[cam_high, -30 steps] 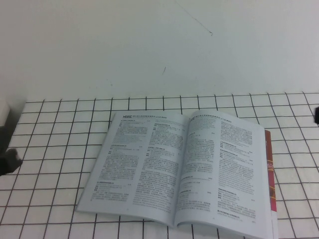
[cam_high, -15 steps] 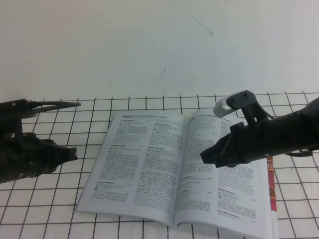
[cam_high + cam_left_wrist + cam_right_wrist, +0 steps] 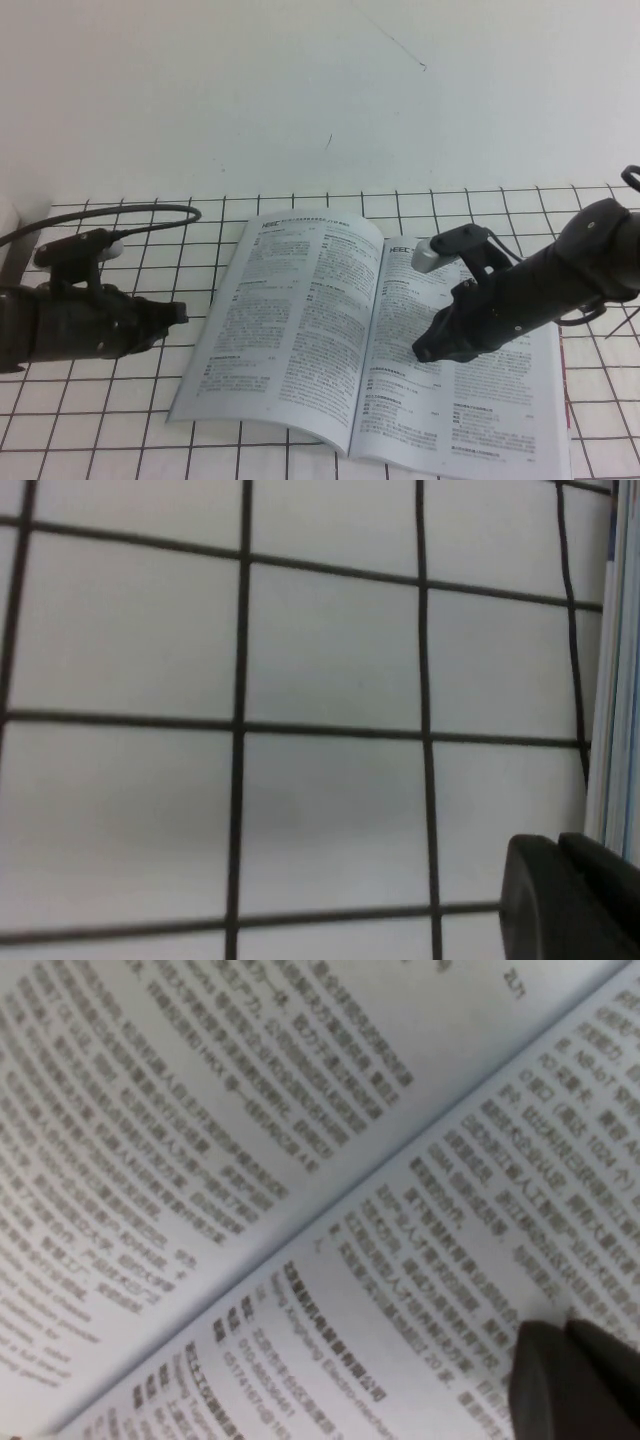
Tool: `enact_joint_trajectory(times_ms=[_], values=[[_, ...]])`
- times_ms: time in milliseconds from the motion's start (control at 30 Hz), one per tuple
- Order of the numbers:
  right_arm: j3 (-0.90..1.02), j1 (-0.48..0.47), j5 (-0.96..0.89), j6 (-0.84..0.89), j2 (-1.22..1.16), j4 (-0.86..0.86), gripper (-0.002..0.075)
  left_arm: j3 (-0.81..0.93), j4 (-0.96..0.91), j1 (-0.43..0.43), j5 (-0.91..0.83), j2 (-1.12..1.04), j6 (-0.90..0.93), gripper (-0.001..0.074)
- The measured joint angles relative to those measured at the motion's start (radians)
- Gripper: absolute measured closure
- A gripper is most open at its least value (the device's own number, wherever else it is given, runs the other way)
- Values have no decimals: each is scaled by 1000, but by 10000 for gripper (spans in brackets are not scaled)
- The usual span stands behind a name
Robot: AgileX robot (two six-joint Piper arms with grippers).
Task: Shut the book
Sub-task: 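Close the open booklet and leave it lying on the table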
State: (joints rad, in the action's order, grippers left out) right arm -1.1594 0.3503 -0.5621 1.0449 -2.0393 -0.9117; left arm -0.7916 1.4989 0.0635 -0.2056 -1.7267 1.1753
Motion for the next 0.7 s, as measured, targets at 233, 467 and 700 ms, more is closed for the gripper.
enact_joint_trajectory(times_ms=[233, 467, 700], values=[[-10, 4, -9, -120, 0, 90, 729, -141, 32, 0, -93, -164, 41, 738], [-10, 4, -9, -128, 0, 94, 729, -184, 103, -2, -177, -231, 41, 738], [-10, 5, 5, -132, 0, 94, 729, -185, 139, -3, -365, -263, 44, 738]])
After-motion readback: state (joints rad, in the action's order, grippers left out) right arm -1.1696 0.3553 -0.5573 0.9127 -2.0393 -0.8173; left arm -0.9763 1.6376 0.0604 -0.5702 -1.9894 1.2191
